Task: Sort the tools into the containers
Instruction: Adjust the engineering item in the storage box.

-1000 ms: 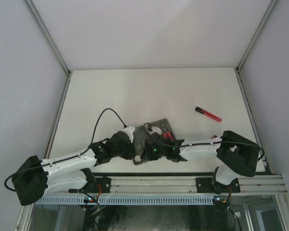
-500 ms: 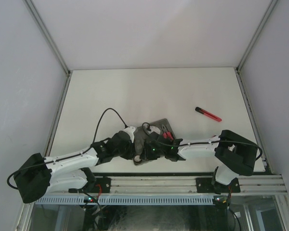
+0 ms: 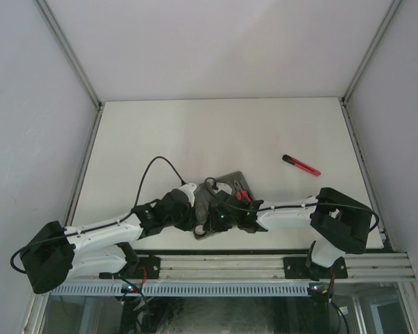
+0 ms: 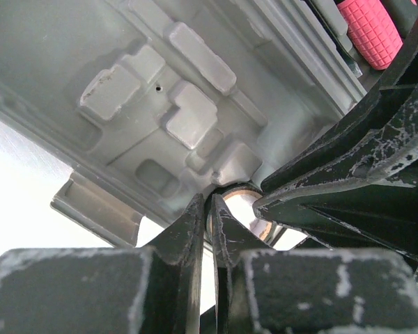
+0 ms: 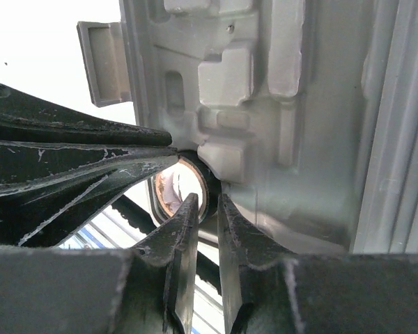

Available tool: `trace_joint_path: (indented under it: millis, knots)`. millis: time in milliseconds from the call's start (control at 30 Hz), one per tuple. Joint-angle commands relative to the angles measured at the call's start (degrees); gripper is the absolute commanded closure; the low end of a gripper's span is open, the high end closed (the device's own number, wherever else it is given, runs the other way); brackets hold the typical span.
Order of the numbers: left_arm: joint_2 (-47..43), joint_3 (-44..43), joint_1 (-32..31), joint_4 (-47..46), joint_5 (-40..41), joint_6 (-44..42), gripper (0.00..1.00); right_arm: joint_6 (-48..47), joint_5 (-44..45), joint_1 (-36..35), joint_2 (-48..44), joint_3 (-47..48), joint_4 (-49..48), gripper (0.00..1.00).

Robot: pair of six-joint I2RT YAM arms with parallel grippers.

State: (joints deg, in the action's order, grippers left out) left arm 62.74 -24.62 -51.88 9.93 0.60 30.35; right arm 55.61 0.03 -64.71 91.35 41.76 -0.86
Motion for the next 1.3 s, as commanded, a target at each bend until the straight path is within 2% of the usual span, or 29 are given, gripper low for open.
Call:
trace_joint_path:
  millis: [0,533,800,1267]
  knots:
    - [0.72,0.47,0.11,0.52,-1.64,-1.32,0.89,-1.94,1.16,-0.64,0.08,1.61,2.71,0.85]
    - [2.50,0.23,0.02,-0.17,-2.80,-1.57,0.92,-2.22,1.88,-1.32,2.14,1.59,5.70,0.91]
    - [3.35,-0.04,-0.06,-0.22,-3.40,-1.70,0.97,-2.33,2.40,-1.30,2.74,1.53,7.87,1.00]
    - [1.49,0.89,-1.08,3.21,-3.10,1.61,1.00,-4.07,0.96,-1.30,2.34,1.59,6.26,1.00]
